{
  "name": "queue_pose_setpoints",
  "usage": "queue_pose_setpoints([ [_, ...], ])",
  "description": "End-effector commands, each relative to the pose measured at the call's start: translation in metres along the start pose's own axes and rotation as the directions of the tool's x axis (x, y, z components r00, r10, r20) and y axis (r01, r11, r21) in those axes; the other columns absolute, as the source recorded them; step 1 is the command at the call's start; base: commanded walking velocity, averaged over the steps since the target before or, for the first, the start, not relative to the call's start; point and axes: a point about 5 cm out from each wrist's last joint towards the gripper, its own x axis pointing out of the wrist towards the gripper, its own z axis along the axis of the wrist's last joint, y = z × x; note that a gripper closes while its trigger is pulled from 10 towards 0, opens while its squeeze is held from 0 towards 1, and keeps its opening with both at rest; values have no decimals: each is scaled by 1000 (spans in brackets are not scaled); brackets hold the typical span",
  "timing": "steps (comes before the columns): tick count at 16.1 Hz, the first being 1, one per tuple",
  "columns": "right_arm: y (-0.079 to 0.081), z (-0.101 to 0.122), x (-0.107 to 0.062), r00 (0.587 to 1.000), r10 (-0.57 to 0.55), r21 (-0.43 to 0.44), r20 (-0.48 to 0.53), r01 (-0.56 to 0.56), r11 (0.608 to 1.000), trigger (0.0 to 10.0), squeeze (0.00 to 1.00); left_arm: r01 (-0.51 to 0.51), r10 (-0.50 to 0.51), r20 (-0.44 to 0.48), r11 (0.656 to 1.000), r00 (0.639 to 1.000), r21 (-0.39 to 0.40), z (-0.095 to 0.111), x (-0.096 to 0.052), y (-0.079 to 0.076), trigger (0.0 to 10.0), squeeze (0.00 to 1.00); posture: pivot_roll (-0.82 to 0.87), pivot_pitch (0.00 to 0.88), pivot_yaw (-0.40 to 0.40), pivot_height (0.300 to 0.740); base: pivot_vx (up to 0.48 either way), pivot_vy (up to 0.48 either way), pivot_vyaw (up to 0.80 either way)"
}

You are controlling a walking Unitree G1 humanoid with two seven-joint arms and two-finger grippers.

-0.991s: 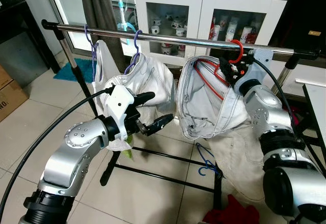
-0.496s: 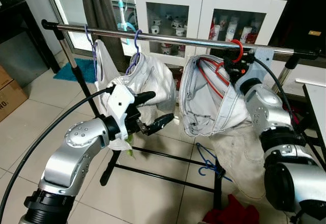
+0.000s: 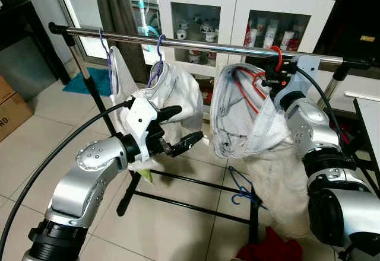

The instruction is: Hang hanger

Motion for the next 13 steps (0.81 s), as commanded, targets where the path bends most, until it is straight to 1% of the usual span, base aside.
queue_pose_setpoints([
  [1,2,6,3,1000,10,-16,17,-9,1000,0,0,3,-3,-1,1000,1000,19,4,3,1,10000,439,-101,0,58,740,0,0,0],
  [4,2,7,3,999,14,-33,30,-13,999,0,0,-1,1,2,1000,1000,22,4,3,2,10000,435,-101,0,58,740,0,0,0],
  [8,6,17,-2,992,47,-34,120,-43,999,0,0,-11,11,5,1000,1000,26,4,3,3,10000,435,-102,0,59,740,0,0,0],
  [9,8,23,-6,984,59,-33,170,-54,998,0,0,-12,12,5,1000,1000,26,4,3,3,10000,439,-103,0,61,740,0,0,0],
  [10,8,25,-7,982,60,-34,181,-55,998,0,0,-12,12,5,1000,1000,26,4,3,3,10000,439,-104,0,61,740,0,0,0],
  [13,12,37,-15,960,92,-62,263,-79,995,0,0,-14,14,5,1000,1000,24,4,3,4,10000,435,-108,0,66,740,0,0,0],
])
